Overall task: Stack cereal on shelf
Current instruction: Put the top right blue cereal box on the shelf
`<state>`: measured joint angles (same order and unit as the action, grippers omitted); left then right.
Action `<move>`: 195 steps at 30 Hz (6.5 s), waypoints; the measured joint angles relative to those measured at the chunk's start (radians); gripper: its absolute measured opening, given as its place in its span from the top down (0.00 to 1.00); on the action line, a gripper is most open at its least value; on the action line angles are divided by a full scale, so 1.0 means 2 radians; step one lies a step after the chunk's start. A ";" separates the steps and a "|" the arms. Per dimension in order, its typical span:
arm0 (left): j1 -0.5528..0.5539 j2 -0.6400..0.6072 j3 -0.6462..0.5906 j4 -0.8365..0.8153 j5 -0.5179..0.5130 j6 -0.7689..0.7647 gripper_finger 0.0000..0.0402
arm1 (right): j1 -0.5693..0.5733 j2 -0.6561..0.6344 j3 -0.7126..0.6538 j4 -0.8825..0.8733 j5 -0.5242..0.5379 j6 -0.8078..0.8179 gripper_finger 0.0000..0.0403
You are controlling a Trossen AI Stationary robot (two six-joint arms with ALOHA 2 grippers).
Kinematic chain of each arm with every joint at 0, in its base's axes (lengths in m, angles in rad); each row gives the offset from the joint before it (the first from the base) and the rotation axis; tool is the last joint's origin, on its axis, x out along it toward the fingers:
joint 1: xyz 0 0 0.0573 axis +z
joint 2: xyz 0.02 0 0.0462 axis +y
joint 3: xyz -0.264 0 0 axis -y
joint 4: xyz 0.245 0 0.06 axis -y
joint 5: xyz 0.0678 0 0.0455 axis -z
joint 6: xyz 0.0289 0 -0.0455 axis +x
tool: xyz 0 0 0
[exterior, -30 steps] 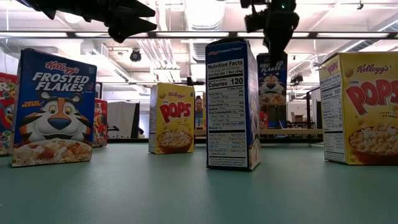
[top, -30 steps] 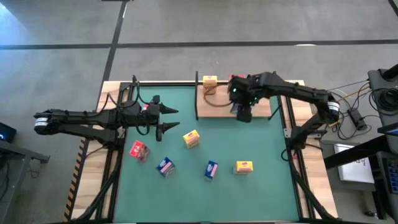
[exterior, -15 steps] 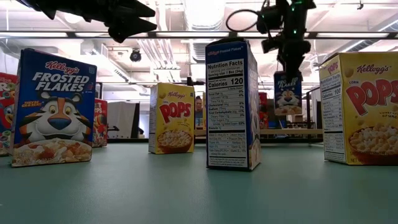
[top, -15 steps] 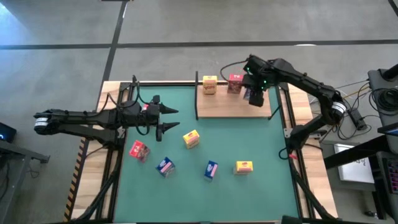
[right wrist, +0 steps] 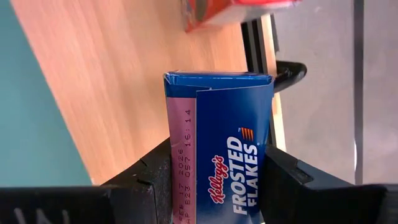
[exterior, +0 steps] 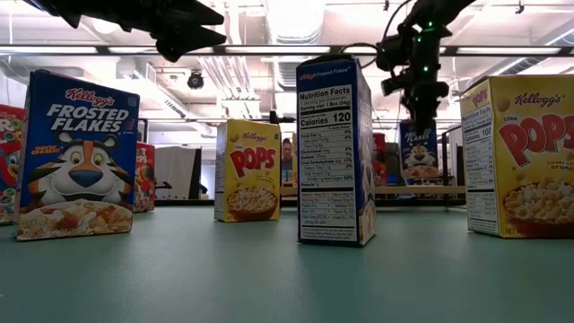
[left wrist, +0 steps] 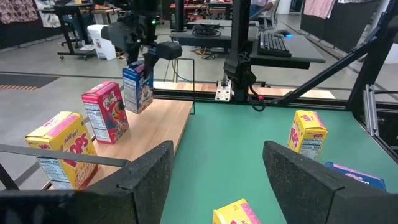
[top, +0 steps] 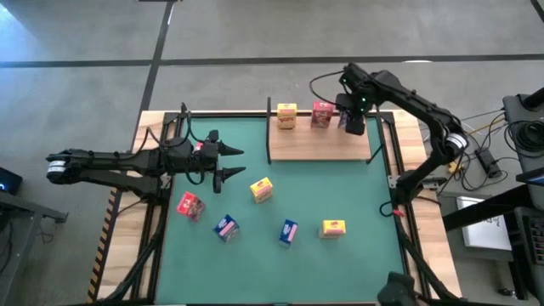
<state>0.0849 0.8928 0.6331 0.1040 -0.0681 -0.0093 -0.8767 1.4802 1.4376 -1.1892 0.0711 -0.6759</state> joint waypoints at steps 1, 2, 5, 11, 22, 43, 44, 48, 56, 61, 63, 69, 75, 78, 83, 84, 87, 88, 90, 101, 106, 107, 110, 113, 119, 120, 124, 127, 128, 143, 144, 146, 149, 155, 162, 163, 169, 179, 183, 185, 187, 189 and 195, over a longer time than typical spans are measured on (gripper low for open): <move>0.000 0.000 0.000 0.000 0.000 0.000 0.42 | -0.005 0.003 0.000 0.001 -0.001 -0.004 0.59; 0.000 0.000 0.000 0.000 0.000 0.000 0.42 | -0.009 0.005 0.000 0.001 0.000 -0.007 0.59; 0.000 0.000 0.000 0.000 0.000 0.000 0.42 | -0.017 0.012 0.000 0.004 -0.007 -0.008 0.59; 0.000 0.000 0.000 0.000 0.000 0.009 0.42 | -0.018 0.018 0.000 0.008 -0.011 0.001 0.59; 0.000 0.000 0.000 0.000 0.000 0.009 0.42 | -0.018 0.018 0.000 0.023 -0.009 -0.004 0.59; 0.000 0.000 0.000 0.000 0.000 0.009 0.42 | -0.018 0.018 -0.021 0.032 -0.004 0.003 0.52; 0.000 0.000 0.000 0.000 0.000 0.009 0.42 | -0.018 0.018 -0.024 0.036 0.004 0.007 0.52; 0.000 0.000 0.000 0.000 0.000 0.009 0.42 | -0.018 0.018 -0.026 0.037 0.018 0.012 0.48; 0.000 0.000 0.000 0.000 0.000 0.009 0.42 | -0.018 0.018 -0.014 0.036 0.019 0.024 0.41; 0.000 0.000 0.000 0.000 0.000 0.009 0.42 | -0.018 0.017 0.002 0.031 0.019 0.032 0.37; 0.000 0.000 0.000 0.000 0.000 0.009 0.42 | -0.017 0.017 0.009 0.026 0.018 0.038 0.36; 0.000 0.000 0.000 -0.001 0.000 0.009 0.42 | -0.011 0.016 0.041 -0.023 0.017 0.063 0.35; 0.000 0.000 0.000 -0.001 0.000 0.009 0.42 | 0.013 0.016 0.076 -0.080 0.013 0.140 0.41; 0.000 0.000 0.000 -0.003 0.000 0.009 0.42 | 0.032 0.013 0.083 -0.096 0.012 0.186 0.46; 0.000 0.000 0.000 -0.006 0.000 0.002 0.42 | 0.059 0.000 0.082 -0.092 -0.025 0.268 0.57; 0.000 0.000 0.000 -0.006 0.000 0.001 0.42 | 0.065 -0.002 0.080 -0.088 -0.026 0.281 0.60; 0.000 0.000 0.000 -0.006 0.005 -0.001 0.42 | 0.081 -0.016 0.063 -0.056 -0.025 0.307 0.71; 0.000 0.000 0.000 -0.006 0.008 -0.002 0.42 | 0.085 -0.020 0.054 -0.043 -0.025 0.316 0.76; 0.000 0.000 0.000 -0.006 0.016 -0.004 0.42 | 0.091 -0.027 0.035 -0.034 -0.024 0.328 0.85; -0.002 0.000 0.000 -0.006 0.017 -0.007 0.42 | 0.091 -0.036 -0.093 0.025 0.119 0.381 0.97; -0.002 0.000 0.000 -0.004 0.017 -0.005 0.42 | 0.092 -0.036 -0.128 0.073 0.145 0.381 0.97; -0.002 0.000 0.000 -0.004 0.017 -0.004 0.42 | 0.092 -0.036 -0.132 0.078 0.156 0.381 0.97; -0.002 0.000 0.000 -0.004 0.017 -0.001 0.42 | 0.091 -0.036 -0.141 0.080 0.185 0.381 0.97; -0.002 0.000 0.000 -0.004 0.017 0.000 0.42 | 0.091 -0.036 -0.144 0.082 0.204 0.376 0.97; -0.002 0.000 0.000 -0.004 0.017 0.000 0.42 | 0.092 -0.036 -0.149 0.108 0.215 0.361 0.97; -0.002 0.000 0.000 -0.004 0.017 0.000 0.42 | 0.092 -0.036 -0.149 0.109 0.215 0.358 0.97; -0.002 0.000 0.000 -0.004 0.017 0.000 0.42 | 0.092 -0.036 -0.150 0.109 0.215 0.358 0.97; -0.002 0.000 0.000 -0.004 0.017 0.000 0.42 | 0.092 -0.036 -0.151 0.109 0.215 0.357 0.97; -0.002 0.000 0.000 -0.004 0.017 0.000 0.42 | 0.092 -0.036 -0.153 0.109 0.215 0.356 0.97; -0.002 0.000 0.000 -0.004 0.017 0.000 0.42 | 0.092 -0.035 -0.176 0.115 0.235 0.357 0.97; -0.002 0.000 0.000 -0.004 0.017 0.000 0.42 | 0.092 -0.035 -0.176 0.115 0.220 0.362 0.97; -0.001 0.000 0.000 -0.004 0.017 0.000 0.42 | 0.093 -0.035 -0.176 0.119 0.186 0.368 0.97; -0.001 0.000 0.000 -0.004 0.017 0.000 0.42 | 0.094 -0.035 -0.178 0.137 0.170 0.369 0.97; -0.001 0.000 0.000 -0.004 0.017 0.000 0.42 | 0.094 -0.035 -0.179 0.175 0.174 0.364 0.97; -0.001 0.000 0.000 -0.004 0.017 0.000 0.42 | 0.094 -0.035 -0.179 0.181 0.174 0.364 0.97; -0.001 0.000 0.000 -0.004 0.017 0.000 0.42 | 0.094 -0.035 -0.179 0.182 0.175 0.364 0.97; -0.001 0.000 0.000 -0.004 0.017 0.000 0.42 | 0.094 -0.035 -0.179 0.183 0.201 0.364 0.97; -0.001 0.000 0.000 -0.004 0.017 0.000 0.42 | 0.096 -0.035 -0.182 0.200 0.187 0.374 0.97; -0.001 0.000 0.000 -0.004 0.017 -0.001 0.42 | 0.096 -0.035 -0.184 0.208 0.187 0.374 0.97; -0.001 0.000 0.000 -0.004 0.017 -0.002 0.42 | 0.096 -0.035 -0.185 0.206 0.187 0.373 0.97; -0.001 0.000 0.000 -0.004 0.017 -0.002 0.42 | 0.096 -0.035 -0.185 0.205 0.187 0.373 0.97; -0.001 0.000 0.000 -0.004 0.017 -0.002 0.42 | 0.096 -0.035 -0.185 0.205 0.187 0.372 0.97; -0.001 0.000 0.000 -0.004 0.017 -0.002 0.42 | 0.096 -0.035 -0.185 0.202 0.198 0.364 0.97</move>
<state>0.0822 0.8928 0.6333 0.0963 -0.0334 -0.0132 -0.6857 1.4097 1.0679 -0.7847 0.4671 0.0523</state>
